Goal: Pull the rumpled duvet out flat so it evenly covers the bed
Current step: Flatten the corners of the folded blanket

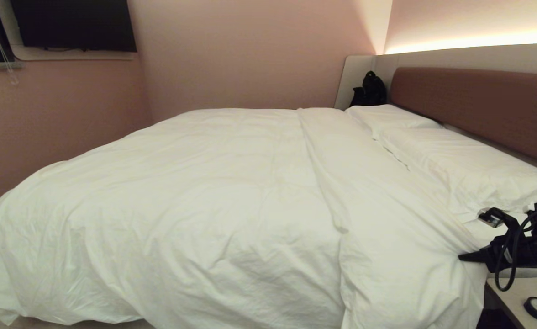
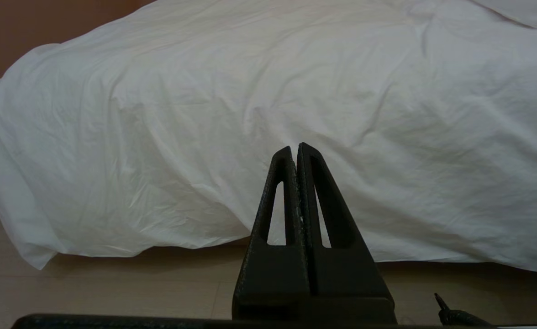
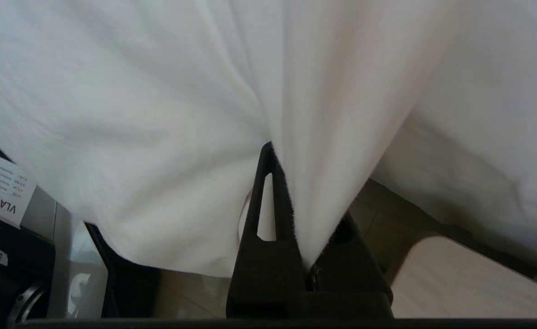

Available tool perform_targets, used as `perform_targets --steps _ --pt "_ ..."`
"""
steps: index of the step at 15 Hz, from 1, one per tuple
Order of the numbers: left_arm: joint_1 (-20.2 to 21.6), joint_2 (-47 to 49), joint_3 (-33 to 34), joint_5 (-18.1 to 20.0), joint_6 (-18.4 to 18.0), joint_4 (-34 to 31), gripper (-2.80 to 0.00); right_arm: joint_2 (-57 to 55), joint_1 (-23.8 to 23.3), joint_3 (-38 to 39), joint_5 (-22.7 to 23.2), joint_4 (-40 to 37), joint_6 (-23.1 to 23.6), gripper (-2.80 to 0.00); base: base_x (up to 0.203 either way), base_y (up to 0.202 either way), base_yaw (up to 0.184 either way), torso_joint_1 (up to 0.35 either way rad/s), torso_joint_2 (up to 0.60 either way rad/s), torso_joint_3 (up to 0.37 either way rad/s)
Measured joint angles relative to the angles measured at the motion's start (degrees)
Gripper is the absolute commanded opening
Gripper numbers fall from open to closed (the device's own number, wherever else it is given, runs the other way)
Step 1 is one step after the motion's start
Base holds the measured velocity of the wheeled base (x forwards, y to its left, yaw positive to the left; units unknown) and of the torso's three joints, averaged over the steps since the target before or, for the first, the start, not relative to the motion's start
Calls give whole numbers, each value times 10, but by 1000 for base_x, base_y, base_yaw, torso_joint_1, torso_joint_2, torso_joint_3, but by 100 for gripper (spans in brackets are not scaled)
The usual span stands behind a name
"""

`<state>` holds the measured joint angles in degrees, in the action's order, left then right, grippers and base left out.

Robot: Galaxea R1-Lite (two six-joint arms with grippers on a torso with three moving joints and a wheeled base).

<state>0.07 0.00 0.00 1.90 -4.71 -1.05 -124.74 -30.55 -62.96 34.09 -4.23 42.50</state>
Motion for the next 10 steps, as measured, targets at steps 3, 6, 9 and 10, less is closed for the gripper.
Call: perform_targets --steps 3,6,9,10 --pt "0 0 0 0 0 0 -280 -14 19 11 -20 20 0 -280 0 0 0 0 0 0" --pt "0 0 0 0 0 0 -280 -13 26 19 -57 24 1 0 0 0 0 0 0 0" --pt "0 0 0 0 0 0 -280 1 27 22 -81 20 -2 0 0 0 0 0 0 0" --pt "0 0 0 0 0 0 -280 13 28 30 -82 17 -3 0 0 0 0 0 0 0"
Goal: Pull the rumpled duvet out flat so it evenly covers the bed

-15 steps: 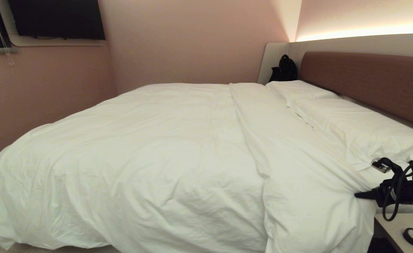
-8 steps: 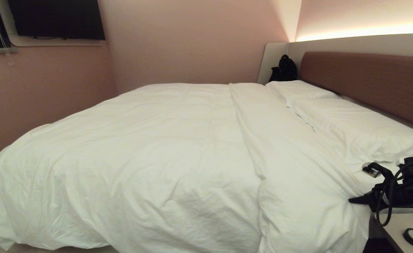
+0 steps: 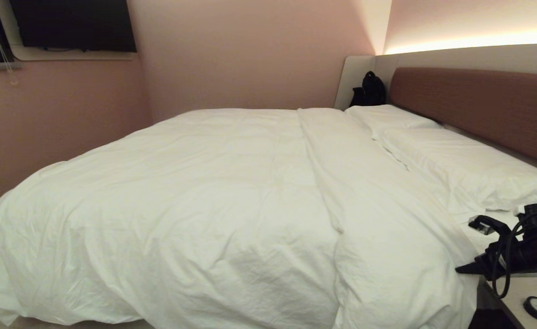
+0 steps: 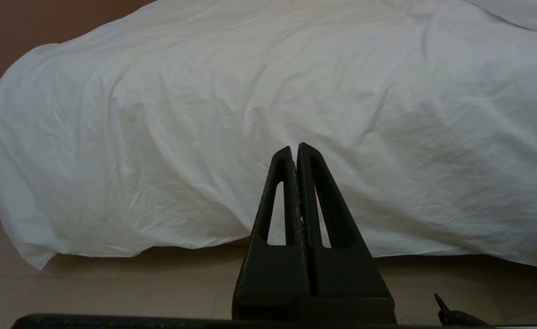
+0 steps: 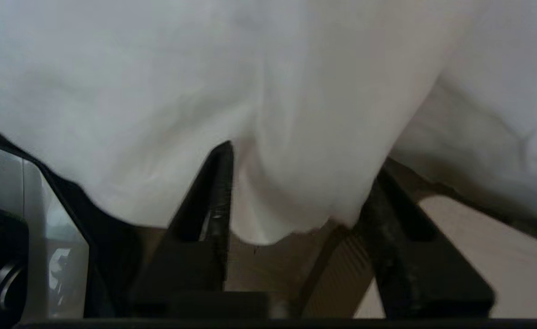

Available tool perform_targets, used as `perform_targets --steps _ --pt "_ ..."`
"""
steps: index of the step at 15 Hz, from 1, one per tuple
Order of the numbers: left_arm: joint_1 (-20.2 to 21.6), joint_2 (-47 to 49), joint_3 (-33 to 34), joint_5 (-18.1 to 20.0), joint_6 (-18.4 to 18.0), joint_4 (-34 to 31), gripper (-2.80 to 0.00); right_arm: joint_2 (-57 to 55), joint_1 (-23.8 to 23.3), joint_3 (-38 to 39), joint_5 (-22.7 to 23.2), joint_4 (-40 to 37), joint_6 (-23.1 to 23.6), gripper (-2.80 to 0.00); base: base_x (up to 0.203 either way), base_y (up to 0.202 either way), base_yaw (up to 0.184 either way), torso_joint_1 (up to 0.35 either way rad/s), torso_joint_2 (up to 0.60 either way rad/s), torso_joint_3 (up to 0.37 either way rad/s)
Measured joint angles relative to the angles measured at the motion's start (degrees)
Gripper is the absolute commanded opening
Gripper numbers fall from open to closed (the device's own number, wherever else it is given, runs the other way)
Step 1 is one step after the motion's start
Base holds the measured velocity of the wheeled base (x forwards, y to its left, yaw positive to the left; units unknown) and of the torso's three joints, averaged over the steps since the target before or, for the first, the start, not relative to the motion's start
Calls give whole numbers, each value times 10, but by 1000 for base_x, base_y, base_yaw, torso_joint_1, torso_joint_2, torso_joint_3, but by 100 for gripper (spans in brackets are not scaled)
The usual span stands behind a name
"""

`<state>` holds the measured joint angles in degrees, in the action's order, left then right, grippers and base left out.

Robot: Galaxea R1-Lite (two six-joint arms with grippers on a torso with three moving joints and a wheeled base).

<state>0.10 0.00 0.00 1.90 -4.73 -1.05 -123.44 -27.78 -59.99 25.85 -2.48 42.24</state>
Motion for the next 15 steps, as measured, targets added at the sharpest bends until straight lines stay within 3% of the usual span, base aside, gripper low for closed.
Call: perform_targets --steps 3,7,11,15 --pt "0 0 0 0 0 0 -280 71 0 26 11 -10 -2 0 0 0 0 0 0 0" --pt "0 0 0 0 0 0 -280 197 9 40 58 -55 -6 0 0 0 0 0 0 0" --pt "0 0 0 0 0 0 -280 255 68 37 101 -127 -37 0 0 0 0 0 0 0" --pt "0 0 0 0 0 0 -280 306 126 1 98 -167 -109 0 0 0 0 0 0 0"
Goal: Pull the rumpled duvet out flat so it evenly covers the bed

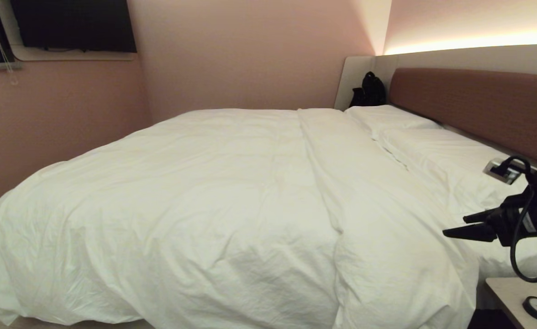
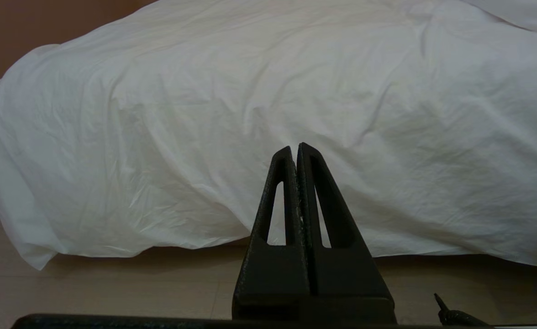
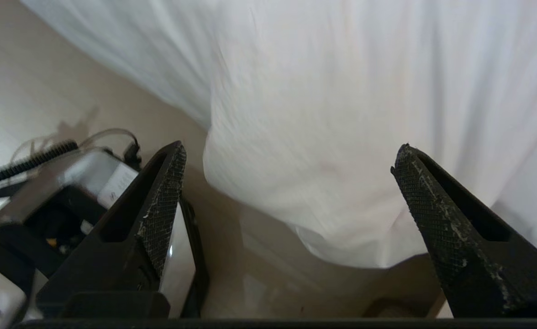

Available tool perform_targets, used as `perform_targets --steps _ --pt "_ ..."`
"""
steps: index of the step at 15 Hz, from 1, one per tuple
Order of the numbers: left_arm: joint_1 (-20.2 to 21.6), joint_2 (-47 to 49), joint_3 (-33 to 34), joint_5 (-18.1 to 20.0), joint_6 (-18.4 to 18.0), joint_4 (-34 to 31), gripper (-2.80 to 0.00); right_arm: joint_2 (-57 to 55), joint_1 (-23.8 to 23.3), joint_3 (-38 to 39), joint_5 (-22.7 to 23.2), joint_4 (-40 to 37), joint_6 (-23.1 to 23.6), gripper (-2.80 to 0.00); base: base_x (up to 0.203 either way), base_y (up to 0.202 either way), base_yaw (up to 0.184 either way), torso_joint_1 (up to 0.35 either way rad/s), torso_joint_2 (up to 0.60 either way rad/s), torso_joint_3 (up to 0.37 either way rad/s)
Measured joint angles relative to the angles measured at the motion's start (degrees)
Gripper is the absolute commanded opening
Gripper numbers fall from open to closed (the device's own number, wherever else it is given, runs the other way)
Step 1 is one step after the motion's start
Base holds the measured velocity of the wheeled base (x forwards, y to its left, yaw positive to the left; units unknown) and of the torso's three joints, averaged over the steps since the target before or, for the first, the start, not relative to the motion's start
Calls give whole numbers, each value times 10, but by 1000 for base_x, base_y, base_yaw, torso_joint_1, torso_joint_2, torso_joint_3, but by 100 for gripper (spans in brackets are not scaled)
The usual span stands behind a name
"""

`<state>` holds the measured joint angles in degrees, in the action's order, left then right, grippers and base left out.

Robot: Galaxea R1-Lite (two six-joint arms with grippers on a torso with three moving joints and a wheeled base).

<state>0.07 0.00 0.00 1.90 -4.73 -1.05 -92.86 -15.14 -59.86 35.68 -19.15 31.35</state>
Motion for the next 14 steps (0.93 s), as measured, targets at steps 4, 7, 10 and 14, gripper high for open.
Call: perform_targets --steps 4,7,10,14 --pt "0 0 0 0 0 0 -280 66 82 -30 -44 -6 -112 0 0 0 0 0 0 0" --pt "0 0 0 0 0 0 -280 92 118 -29 -103 -7 -221 -280 0 0 0 0 0 0" --pt "0 0 0 0 0 0 -280 122 128 -27 -187 -4 -329 -280 0 0 0 0 0 0" --pt "0 0 0 0 0 0 -280 190 137 -37 -302 -4 -434 -280 0 0 0 0 0 0"
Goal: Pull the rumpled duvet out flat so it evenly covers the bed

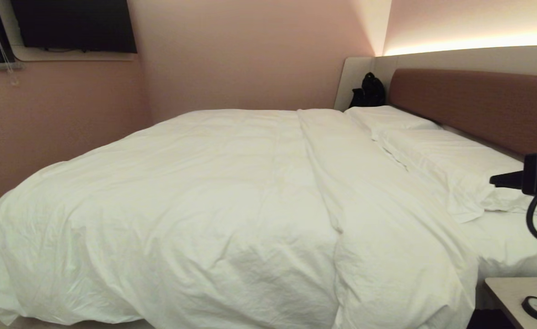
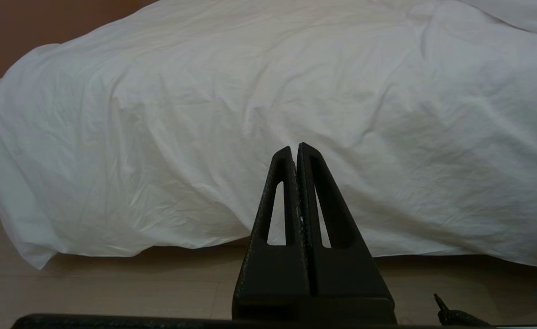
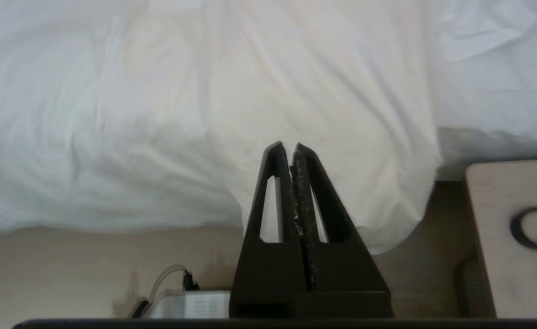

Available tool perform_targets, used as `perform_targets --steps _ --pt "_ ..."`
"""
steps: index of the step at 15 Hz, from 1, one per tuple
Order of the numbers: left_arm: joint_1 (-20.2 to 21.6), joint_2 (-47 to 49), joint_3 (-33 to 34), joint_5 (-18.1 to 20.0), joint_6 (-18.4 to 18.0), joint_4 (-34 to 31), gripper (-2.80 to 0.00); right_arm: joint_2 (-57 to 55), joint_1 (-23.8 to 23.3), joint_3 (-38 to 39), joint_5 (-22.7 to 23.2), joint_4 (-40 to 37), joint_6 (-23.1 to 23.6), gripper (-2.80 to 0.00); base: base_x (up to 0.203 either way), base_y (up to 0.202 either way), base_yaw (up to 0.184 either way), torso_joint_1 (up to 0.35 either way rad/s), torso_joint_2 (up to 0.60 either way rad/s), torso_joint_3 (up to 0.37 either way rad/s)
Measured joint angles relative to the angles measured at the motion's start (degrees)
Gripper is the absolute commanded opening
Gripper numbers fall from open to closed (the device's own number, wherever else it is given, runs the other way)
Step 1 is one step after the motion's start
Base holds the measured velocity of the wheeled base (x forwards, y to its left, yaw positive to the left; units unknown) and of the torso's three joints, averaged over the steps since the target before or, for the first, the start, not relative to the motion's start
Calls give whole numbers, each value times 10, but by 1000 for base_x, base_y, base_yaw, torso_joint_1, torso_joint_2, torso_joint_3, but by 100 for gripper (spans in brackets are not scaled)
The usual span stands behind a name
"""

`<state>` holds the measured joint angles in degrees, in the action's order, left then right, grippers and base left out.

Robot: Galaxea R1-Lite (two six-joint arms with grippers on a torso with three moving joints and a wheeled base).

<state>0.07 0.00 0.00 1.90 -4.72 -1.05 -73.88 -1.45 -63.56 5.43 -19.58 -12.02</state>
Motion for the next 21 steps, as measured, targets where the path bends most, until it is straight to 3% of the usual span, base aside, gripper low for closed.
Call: perform_targets --steps 5,10,15,21 --pt "0 0 0 0 0 0 -280 134 1 53 -116 1 -75 -280 0 0 0 0 0 0" --pt "0 0 0 0 0 0 -280 350 0 150 -181 4 -74 -280 0 0 0 0 0 0" --pt "0 0 0 0 0 0 -280 562 3 237 -184 5 -7 -280 0 0 0 0 0 0" --pt "0 0 0 0 0 0 -280 696 16 299 -148 3 75 -280 0 0 0 0 0 0"
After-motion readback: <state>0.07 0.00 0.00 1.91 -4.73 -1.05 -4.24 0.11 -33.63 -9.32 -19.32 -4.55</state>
